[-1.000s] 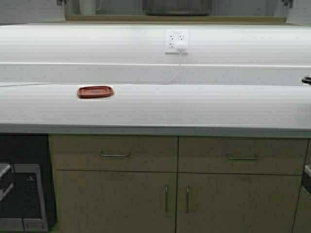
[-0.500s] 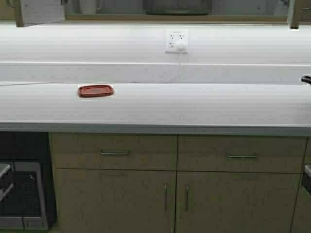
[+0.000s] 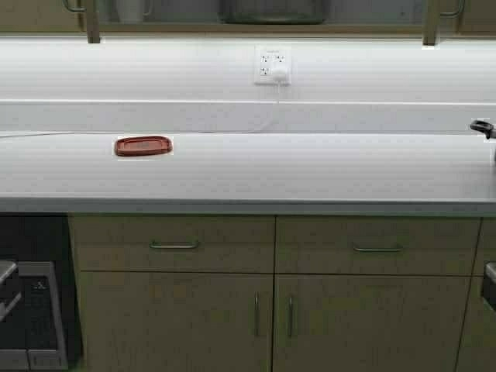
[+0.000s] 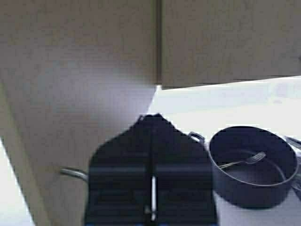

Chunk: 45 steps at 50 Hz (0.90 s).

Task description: Open the cabinet, put the pot inside, then close it

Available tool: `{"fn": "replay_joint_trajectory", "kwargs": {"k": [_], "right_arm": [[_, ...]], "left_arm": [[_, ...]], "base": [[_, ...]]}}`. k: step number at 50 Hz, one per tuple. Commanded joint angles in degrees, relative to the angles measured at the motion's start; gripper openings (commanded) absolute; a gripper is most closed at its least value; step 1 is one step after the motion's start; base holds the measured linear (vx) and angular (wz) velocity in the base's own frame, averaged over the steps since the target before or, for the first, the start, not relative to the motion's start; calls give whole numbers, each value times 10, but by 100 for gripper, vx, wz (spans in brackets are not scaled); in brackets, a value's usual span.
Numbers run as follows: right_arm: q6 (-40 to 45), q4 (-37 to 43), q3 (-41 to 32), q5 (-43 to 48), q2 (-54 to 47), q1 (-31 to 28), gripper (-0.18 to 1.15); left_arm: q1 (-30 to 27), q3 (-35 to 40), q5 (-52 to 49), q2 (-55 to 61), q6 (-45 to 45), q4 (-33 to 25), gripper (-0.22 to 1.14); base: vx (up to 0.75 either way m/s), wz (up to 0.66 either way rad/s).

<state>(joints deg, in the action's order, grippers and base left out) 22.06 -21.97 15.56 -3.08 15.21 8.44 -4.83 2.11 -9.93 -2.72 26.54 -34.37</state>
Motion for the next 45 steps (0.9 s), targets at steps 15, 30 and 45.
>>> {"fn": "replay_joint_trajectory", "kwargs": {"k": [15,30,45], "right_arm": [[-2,2,-9,1,18,-24,7],[-4,2,-19,6,23,-26,7],[-6,-1,-87,5,-32,-135,7]], "left_arm": [[149,158,0,102,0,1,5],[151,4,36,-11,6,2,5],[156,-76,57,-69,16,2,5]], "base": [[3,-1],[6,0],[8,1]]}}
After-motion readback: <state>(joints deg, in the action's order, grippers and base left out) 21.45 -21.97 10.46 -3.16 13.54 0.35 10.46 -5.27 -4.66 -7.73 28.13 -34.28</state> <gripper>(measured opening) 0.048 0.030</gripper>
